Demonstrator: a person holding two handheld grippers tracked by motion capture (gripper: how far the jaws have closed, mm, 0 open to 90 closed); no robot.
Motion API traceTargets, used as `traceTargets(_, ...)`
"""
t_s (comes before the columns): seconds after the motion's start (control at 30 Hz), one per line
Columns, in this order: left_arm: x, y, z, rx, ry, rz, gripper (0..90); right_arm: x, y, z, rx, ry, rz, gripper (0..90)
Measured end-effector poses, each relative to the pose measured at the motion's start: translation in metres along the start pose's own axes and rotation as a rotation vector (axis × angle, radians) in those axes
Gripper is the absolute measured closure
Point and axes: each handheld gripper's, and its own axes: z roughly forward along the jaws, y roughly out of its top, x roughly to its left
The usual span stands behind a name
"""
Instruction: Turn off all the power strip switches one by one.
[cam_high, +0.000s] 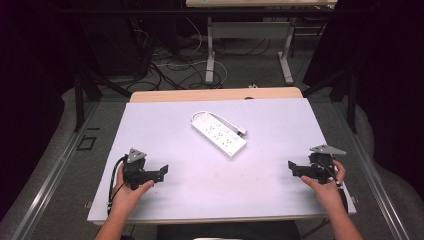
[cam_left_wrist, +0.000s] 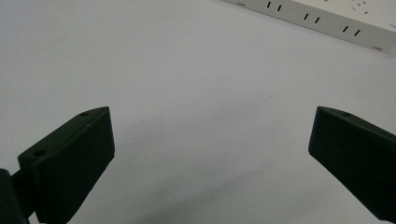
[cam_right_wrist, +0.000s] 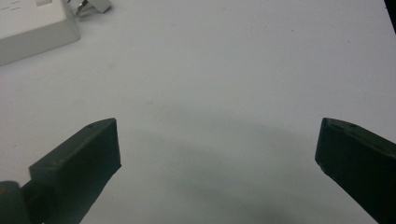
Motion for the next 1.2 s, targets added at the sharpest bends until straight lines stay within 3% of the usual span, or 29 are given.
traceTargets(0.03, -0.001, 0.000, 0.000, -0.003, -0.015, -0.015, 0.2, 0.001, 0.001, 0.000, -0.001, 0.001, -0.006, 0.0)
traceTargets(0.23, -0.001, 0.000, -0.003, -0.009, -0.035, -0.011, 0.2, 0.010, 0.008, 0.000, -0.012, 0.005, -0.044, 0.0)
traceTargets(0.33, -0.001, 0.000, -0.003, -0.023, -0.032, -0.017, 0.2, 0.013, 0.009, 0.002, -0.004, 0.015, -0.052, 0.0)
traceTargets(0.63, -0.005, 0.000, -0.003, -0.011, -0.026, 0.025, 0.2, 0.032, 0.023, 0.010, 0.015, 0.054, -0.099, 1.0)
traceTargets(1.2, -0.007, -0.002, -0.005, -0.018, -0.021, 0.020, 0.2, 0.069, 0.057, 0.031, 0.037, 0.133, -0.208, 5.0)
